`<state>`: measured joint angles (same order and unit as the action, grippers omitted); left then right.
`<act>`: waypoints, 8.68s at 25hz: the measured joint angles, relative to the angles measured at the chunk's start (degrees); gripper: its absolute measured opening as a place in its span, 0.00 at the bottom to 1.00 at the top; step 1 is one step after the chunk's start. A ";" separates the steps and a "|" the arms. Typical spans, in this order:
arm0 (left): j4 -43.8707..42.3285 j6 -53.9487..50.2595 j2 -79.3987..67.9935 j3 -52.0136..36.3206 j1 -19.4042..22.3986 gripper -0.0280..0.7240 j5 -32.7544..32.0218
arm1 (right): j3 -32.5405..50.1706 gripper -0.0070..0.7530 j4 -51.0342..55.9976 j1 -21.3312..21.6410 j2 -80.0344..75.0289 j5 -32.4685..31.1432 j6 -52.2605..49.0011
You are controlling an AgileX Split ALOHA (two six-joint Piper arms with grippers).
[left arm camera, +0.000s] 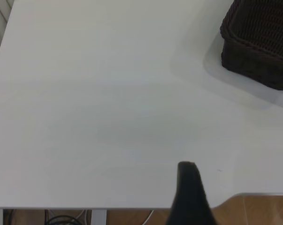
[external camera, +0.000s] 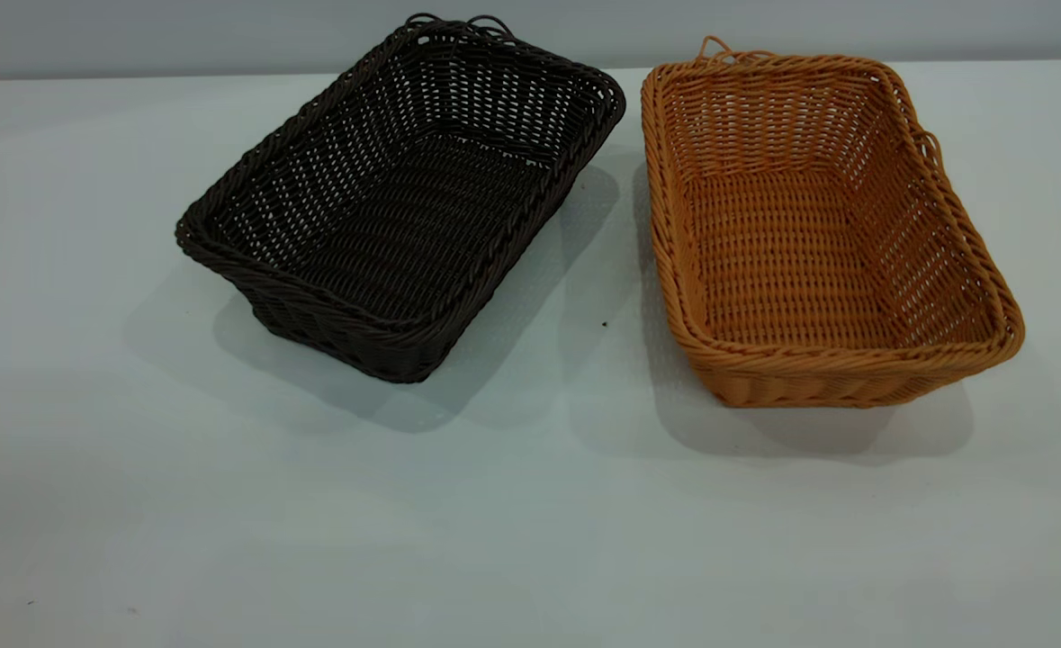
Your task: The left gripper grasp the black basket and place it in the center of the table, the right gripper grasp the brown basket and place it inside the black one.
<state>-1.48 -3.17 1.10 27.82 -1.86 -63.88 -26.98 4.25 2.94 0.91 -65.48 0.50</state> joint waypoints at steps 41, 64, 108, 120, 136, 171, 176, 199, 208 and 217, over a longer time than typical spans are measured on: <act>-0.60 0.00 -19.22 8.52 0.00 0.67 8.25 | -1.41 0.48 3.00 0.00 0.00 2.83 -3.79; -1.33 8.32 -94.42 33.03 -5.21 0.67 45.67 | -3.48 0.80 7.89 0.00 -37.65 20.53 -5.92; -1.07 15.43 -127.76 68.23 -12.97 0.13 38.17 | -4.82 0.79 74.32 -7.01 -96.63 26.69 22.47; -1.07 15.67 -126.34 68.23 -12.97 0.13 39.24 | -11.04 0.75 91.56 -8.10 -120.74 31.26 32.16; -0.76 47.15 -126.26 68.31 -14.50 0.13 33.70 | -23.94 0.10 91.05 7.91 -122.22 33.09 49.37; 28.08 67.05 -122.69 68.58 -17.36 0.72 27.27 | -32.14 0.10 73.55 18.77 -119.52 1.93 44.76; 30.25 61.15 -120.18 68.58 -8.30 0.72 29.40 | -32.14 0.10 66.88 10.89 -119.34 1.80 39.16; 33.70 60.35 -120.18 68.58 -4.15 0.72 30.94 | -32.20 0.10 46.24 -12.08 -116.99 15.32 21.88; 33.70 60.35 -120.18 68.58 -4.15 0.72 30.88 | -32.22 0.11 42.84 -12.08 -116.99 17.60 21.00; 33.70 60.35 -120.05 68.58 -4.15 0.72 31.31 | -32.61 0.53 43.20 -12.08 -116.99 16.63 22.92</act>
<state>32.22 57.19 -118.95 96.40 -6.01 -32.57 -59.59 47.45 -9.13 -116.07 -48.85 23.43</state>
